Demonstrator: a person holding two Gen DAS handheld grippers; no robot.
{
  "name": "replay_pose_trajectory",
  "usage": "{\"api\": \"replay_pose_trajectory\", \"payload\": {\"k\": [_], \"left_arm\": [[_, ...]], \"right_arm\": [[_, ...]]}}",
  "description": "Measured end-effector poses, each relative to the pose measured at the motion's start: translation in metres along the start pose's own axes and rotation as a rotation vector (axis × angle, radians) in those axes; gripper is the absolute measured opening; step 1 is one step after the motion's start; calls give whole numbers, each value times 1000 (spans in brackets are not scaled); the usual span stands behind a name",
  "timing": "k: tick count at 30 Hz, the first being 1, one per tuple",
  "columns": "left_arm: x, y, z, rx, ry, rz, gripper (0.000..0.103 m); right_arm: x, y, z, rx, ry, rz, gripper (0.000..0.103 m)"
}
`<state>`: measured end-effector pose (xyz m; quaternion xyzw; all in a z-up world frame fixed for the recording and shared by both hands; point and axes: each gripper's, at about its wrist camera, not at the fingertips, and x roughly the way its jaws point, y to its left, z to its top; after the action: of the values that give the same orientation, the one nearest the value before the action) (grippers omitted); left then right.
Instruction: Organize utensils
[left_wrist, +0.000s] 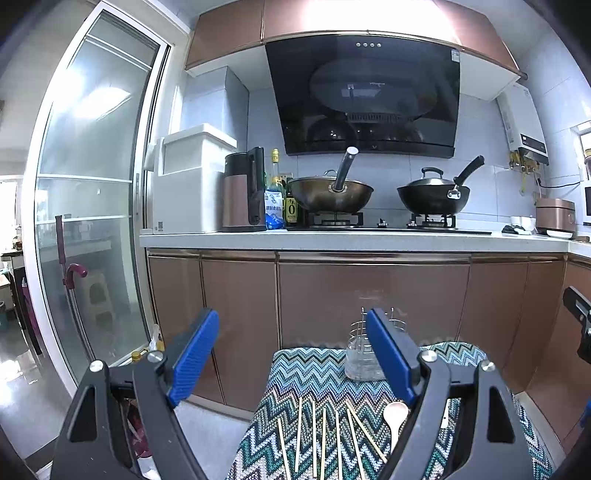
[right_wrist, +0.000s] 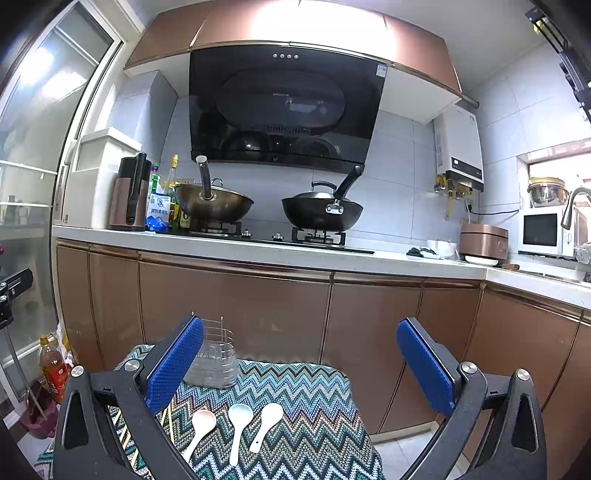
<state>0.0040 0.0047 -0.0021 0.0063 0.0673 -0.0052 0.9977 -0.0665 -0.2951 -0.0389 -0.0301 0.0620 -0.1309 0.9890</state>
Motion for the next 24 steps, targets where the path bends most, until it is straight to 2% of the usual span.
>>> {"api": "replay_pose_trajectory", "payload": {"k": [24], "left_arm": [[1, 5, -2, -12, 18, 18, 81]], "right_arm": [[8, -1, -8, 28, 15, 15, 103]]}}
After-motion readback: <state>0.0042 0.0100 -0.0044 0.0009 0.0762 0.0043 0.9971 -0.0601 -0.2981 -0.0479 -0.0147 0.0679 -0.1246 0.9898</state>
